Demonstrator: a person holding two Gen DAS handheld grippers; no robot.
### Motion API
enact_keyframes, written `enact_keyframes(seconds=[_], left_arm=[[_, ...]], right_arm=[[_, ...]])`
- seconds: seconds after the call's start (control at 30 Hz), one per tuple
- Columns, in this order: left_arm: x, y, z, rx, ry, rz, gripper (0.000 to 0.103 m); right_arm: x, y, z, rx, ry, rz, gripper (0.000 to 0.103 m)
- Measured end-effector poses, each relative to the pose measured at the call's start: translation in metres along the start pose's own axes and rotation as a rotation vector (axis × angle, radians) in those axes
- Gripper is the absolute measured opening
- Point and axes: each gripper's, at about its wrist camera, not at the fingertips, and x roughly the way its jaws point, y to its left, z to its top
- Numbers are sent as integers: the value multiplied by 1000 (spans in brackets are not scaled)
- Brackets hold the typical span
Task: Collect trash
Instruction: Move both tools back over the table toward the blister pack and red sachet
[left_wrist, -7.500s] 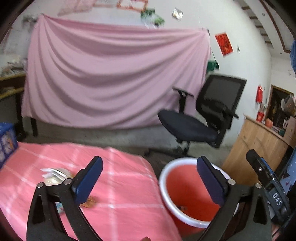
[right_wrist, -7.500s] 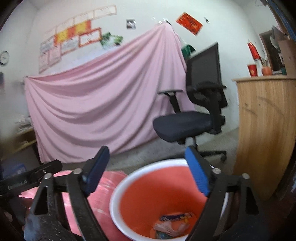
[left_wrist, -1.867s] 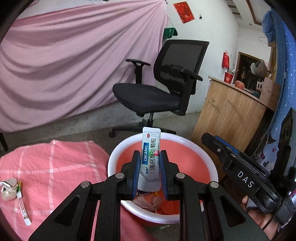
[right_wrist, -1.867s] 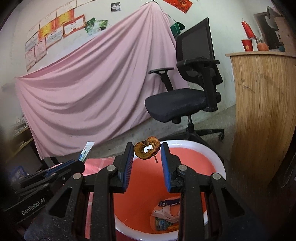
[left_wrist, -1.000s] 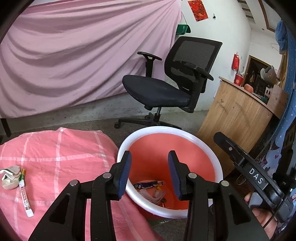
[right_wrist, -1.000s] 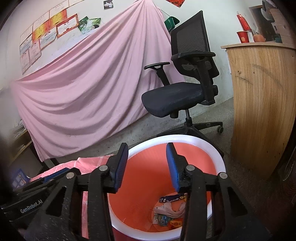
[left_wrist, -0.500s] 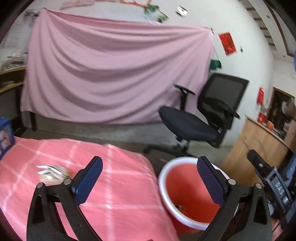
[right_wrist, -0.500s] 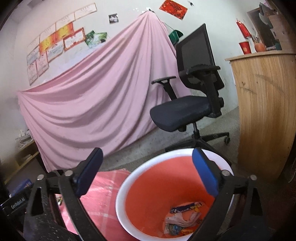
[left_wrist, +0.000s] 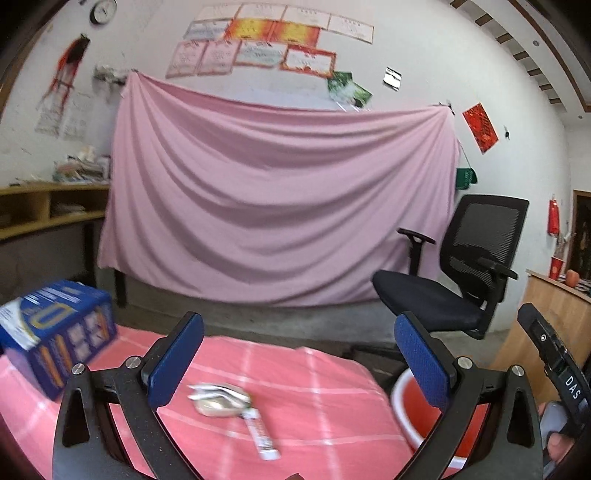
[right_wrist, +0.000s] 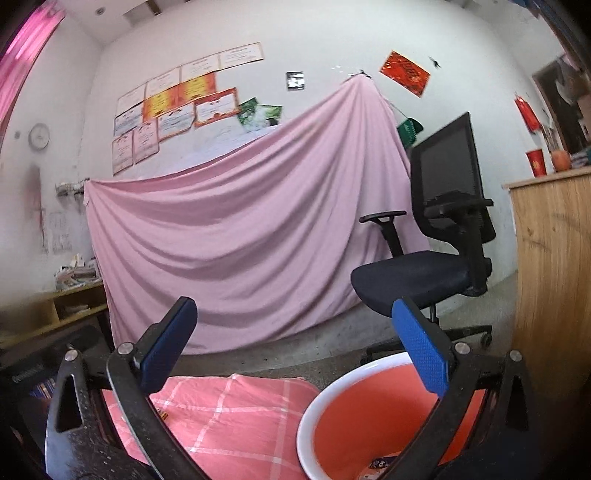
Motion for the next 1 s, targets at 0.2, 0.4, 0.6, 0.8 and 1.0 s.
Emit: enact_keyframes(seconds=[0.2, 0.4, 0.6, 0.8, 1.0], left_arm=[[-20, 31, 1, 25, -57, 62, 101], [-33, 62, -4, 54, -73, 118, 101], [-28, 96, -16, 83, -10, 157, 101], [-9, 118, -31, 110, 117, 154, 101], [23, 122, -47, 129, 282, 143, 101]], right_arm=[[1, 32, -4, -41, -41, 70, 103], [7, 65, -13, -106, -37, 149, 103], [28, 94, -31, -178, 62, 186, 103], [55, 108, -53, -224, 234, 202, 103], [95, 119, -91, -242, 515, 281, 103]])
